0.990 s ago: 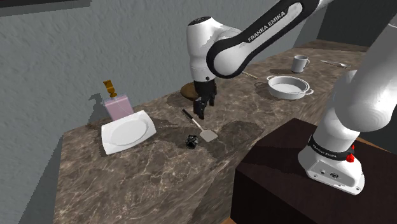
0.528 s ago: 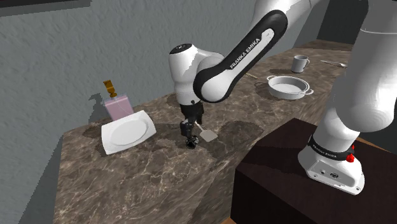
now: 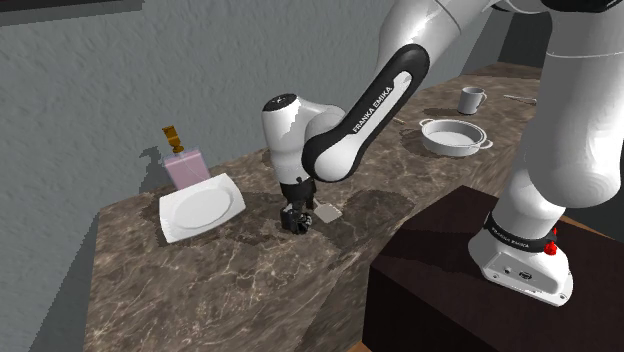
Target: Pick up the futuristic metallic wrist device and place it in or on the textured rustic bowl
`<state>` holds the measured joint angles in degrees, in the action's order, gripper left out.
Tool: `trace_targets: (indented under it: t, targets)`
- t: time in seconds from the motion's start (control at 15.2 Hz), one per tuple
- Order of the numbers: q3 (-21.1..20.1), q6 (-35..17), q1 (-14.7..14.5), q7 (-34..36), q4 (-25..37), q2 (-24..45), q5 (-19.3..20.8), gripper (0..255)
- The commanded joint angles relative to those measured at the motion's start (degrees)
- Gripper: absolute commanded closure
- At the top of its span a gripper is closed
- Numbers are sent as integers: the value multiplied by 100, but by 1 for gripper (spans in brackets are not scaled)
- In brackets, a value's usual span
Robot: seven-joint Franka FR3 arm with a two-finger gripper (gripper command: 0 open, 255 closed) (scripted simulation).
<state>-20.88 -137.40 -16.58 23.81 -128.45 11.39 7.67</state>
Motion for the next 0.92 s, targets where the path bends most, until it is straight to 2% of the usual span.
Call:
trace_targets:
  t: [0.0, 0.46, 0.53, 0.86]
  targets:
    - [14, -109, -21, 56, -26, 89, 60, 0]
    - [14, -108, -21, 55, -25, 88, 59, 0]
    - [14, -108, -21, 55, -25, 88, 59, 255]
    - [14, -108, -21, 56, -25, 88, 59, 255]
